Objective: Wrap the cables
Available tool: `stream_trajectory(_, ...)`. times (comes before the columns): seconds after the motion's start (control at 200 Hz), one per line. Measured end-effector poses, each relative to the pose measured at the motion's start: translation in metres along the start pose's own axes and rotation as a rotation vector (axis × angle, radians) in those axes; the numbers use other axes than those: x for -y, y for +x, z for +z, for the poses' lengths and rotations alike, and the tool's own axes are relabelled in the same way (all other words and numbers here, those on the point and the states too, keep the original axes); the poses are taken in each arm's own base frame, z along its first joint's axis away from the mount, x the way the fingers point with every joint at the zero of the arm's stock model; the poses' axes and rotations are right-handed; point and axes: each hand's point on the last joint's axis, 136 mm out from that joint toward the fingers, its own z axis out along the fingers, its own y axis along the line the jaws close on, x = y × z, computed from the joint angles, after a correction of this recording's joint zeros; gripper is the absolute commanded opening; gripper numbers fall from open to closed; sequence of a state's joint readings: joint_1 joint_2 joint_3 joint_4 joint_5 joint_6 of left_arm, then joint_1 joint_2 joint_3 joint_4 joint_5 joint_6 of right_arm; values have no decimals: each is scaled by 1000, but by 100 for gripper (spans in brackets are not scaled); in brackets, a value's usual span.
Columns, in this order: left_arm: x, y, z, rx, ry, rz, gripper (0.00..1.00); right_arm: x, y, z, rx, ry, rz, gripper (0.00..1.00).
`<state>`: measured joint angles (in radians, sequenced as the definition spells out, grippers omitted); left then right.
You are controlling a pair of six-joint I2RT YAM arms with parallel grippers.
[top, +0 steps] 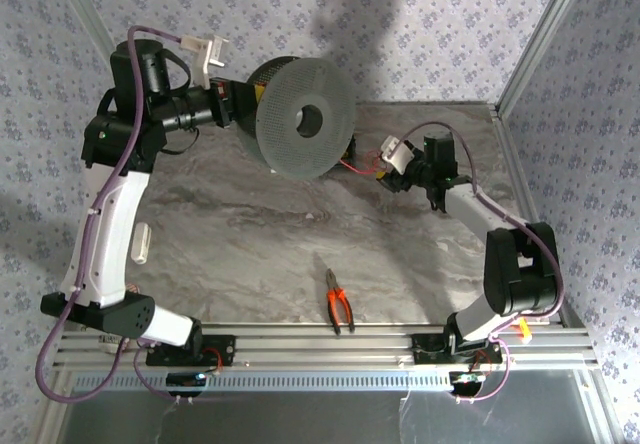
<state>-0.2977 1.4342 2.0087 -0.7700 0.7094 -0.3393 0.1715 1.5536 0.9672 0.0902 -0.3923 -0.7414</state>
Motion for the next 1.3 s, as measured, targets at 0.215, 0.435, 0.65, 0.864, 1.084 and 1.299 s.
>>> stream_trajectory(0.215,11,-8,-2,24,48,3,0,0,-7,2,44,-8,16,77)
stream_trajectory(0.435,16,-12,-3,35,74,-2,0,-5,-9,-2,75,-11,29,67)
stream_trajectory(0.65,19,-16,-4,48,90,-13,0,-3,-12,-5,90,-13,61,22)
stream_trajectory(0.864,5,-31,-10,104,55,-40,0,-14,-5,-8,44,-72,137,0)
stream_trajectory(1.084,-51,-56,-15,250,-62,-162,0,-29,-10,-11,-56,-141,236,0)
stream_trajectory(1.299,-108,-79,-17,399,-226,-282,0,-82,-19,-4,-204,-252,226,0)
